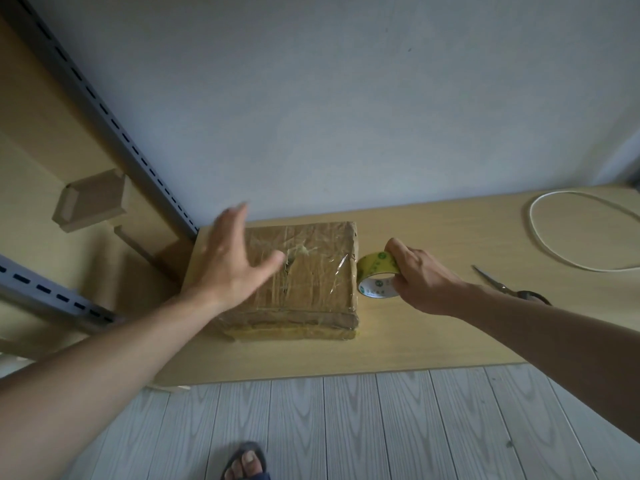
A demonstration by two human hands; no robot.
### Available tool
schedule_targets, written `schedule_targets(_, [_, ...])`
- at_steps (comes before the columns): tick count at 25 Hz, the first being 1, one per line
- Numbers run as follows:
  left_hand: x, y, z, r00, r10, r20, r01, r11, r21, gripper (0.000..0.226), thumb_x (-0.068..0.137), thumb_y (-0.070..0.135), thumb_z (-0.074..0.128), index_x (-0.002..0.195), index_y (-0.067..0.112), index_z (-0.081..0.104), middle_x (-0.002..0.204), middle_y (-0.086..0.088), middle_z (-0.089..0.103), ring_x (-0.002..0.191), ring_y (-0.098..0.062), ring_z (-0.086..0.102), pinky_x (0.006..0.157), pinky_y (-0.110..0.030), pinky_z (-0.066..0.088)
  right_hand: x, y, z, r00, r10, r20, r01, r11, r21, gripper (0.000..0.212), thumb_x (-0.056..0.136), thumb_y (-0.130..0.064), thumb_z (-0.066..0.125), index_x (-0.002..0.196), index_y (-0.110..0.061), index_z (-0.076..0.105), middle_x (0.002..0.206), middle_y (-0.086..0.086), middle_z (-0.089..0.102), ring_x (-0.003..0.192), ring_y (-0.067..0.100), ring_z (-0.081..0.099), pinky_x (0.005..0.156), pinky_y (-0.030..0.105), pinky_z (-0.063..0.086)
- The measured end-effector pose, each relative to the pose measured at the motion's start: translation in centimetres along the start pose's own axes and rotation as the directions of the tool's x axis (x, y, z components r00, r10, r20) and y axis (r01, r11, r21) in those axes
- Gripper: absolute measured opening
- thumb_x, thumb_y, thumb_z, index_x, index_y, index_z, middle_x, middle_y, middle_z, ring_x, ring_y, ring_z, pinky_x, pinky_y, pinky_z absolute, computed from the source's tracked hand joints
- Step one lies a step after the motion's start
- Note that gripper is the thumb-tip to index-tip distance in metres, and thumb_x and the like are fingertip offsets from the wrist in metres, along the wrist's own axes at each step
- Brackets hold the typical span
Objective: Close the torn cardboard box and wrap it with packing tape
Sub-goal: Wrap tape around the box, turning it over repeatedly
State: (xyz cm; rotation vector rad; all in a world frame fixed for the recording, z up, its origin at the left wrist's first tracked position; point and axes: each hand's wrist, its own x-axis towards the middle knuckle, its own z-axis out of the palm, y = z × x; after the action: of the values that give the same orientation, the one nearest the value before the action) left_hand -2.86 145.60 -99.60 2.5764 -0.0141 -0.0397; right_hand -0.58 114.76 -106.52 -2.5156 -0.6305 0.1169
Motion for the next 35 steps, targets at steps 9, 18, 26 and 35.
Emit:
schedule_targets(9, [4.6, 8.4, 5.2, 0.755, 0.065, 0.653, -0.497, 0.706, 0.504, 0.153, 0.045, 0.078, 0.084, 0.149, 0.052, -0.025, 0.151, -0.017, -0.048, 0.143, -0.042, -0.037, 0.121, -0.057, -0.013, 0.2, 0.6, -0.4, 0.999, -0.002, 0.05, 0.002, 1.0, 0.013, 0.022, 0.083, -0.005, 0.046, 0.096, -0.018, 0.033, 0.079, 0.003, 0.052, 0.063, 0.023, 0.05, 0.05, 0.04, 0.044])
schedule_targets(18, [3.1, 11.8, 2.4, 0.85, 0.418, 0.321, -0.491, 0.849, 0.195, 0.138, 0.042, 0.076, 0.082, 0.149, 0.06, -0.005, 0.154, 0.0, 0.01, 0.145, -0.024, 0.016, 0.116, -0.048, 0.019, 0.6, -0.7, -9.0, 0.879, 0.269, -0.393, -0.178, 0.951, 0.255, 0.023, 0.071, 0.0, 0.057, 0.09, -0.013, 0.056, 0.073, 0.004, 0.059, 0.067, 0.022, 0.054, 0.053, 0.03, 0.039])
schedule_targets(26, [1.5, 7.9, 1.0, 0.855, 0.45, 0.259, -0.374, 0.88, -0.293, 0.126, 0.045, 0.082, 0.079, 0.15, 0.044, 0.021, 0.156, 0.003, 0.024, 0.151, -0.016, 0.025, 0.119, -0.03, 0.032, 0.1, -7.8, -9.0, 0.912, 0.23, -0.339, -0.045, 0.879, 0.475, 0.026, 0.08, -0.005, 0.058, 0.098, -0.023, 0.061, 0.092, -0.004, 0.068, 0.088, 0.017, 0.065, 0.068, 0.027, 0.054])
schedule_targets(35, [-0.6, 2.1, 0.7, 0.954, 0.223, 0.202, -0.1, 0.868, -0.486, 0.087, 0.068, 0.073, 0.078, 0.14, 0.063, 0.031, 0.151, 0.006, 0.039, 0.139, -0.016, 0.043, 0.109, -0.048, 0.047, 3.1, -12.5, -8.7, 0.951, -0.1, -0.293, 0.136, 0.985, 0.105, 0.029, 0.08, -0.001, 0.058, 0.106, -0.015, 0.058, 0.088, 0.0, 0.063, 0.077, 0.021, 0.057, 0.053, 0.02, 0.038])
